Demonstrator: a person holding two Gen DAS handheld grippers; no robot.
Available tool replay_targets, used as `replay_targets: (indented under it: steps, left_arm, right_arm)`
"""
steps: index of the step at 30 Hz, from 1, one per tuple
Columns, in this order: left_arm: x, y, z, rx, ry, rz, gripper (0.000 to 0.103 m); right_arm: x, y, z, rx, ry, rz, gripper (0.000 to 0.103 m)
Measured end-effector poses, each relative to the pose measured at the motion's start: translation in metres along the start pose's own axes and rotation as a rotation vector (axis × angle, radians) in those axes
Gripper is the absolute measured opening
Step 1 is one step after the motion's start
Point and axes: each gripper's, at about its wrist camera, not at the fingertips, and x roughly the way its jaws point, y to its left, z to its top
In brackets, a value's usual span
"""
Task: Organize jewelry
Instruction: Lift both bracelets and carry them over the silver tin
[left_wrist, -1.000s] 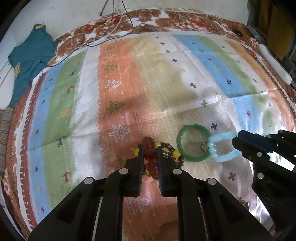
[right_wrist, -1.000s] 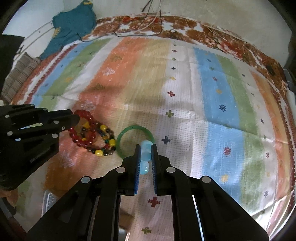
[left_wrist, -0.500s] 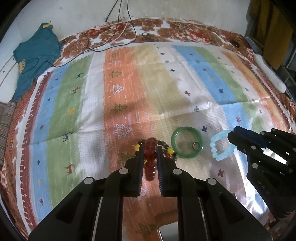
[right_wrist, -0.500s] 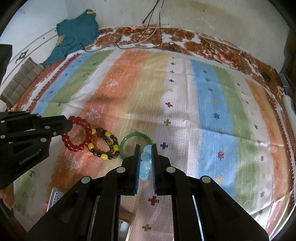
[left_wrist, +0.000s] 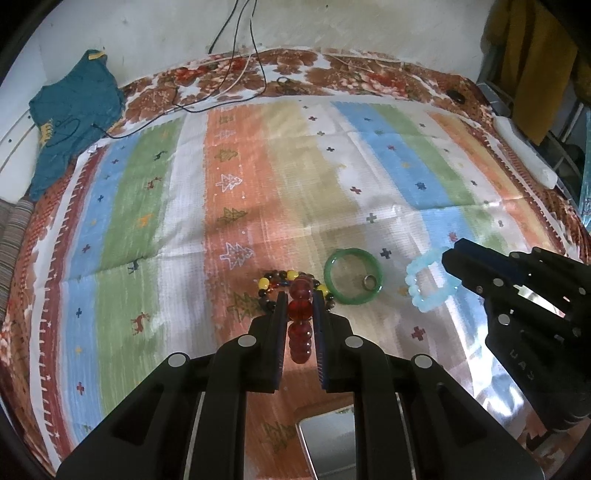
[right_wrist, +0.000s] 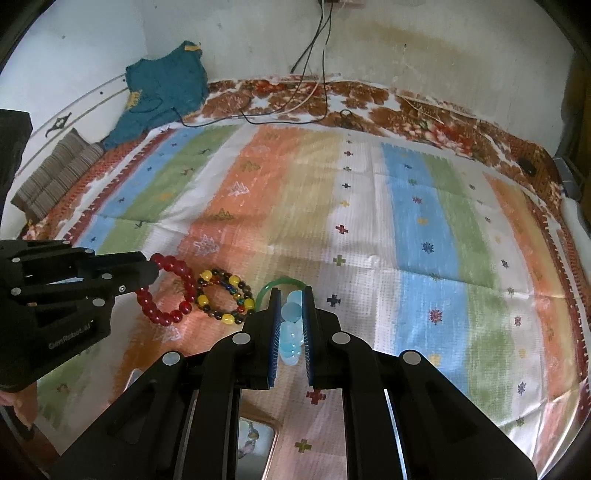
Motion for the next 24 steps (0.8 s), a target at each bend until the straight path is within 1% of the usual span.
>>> replay_targets:
  steps: [3, 11, 16, 24]
  left_arm:
    - [-0.01, -0.003, -0.004, -0.002, -0.015, -0.016, 0.013]
    - [-0.027, -0.009, -0.015, -0.002, -0.044, -0.028, 0.013]
    - [-0.038, -0.008, -0.02, -0.023, -0.058, -0.04, 0.013]
    - [-0.053, -0.013, -0.03, -0.018, -0.084, -0.058, 0.013]
  right_arm:
    - [-0.004, 0.0, -0.003, 0.003, -0.004, 0.0, 0.012]
    - [-0.017, 0.006, -0.012, -0.016, -0.028, -0.002, 0.012]
    - [-0.026, 0.009, -0.016, -0.012, -0.037, 0.018, 0.012]
    - [-0.041, 0.015, -0.023, -0.023, -0.059, 0.025, 0.012]
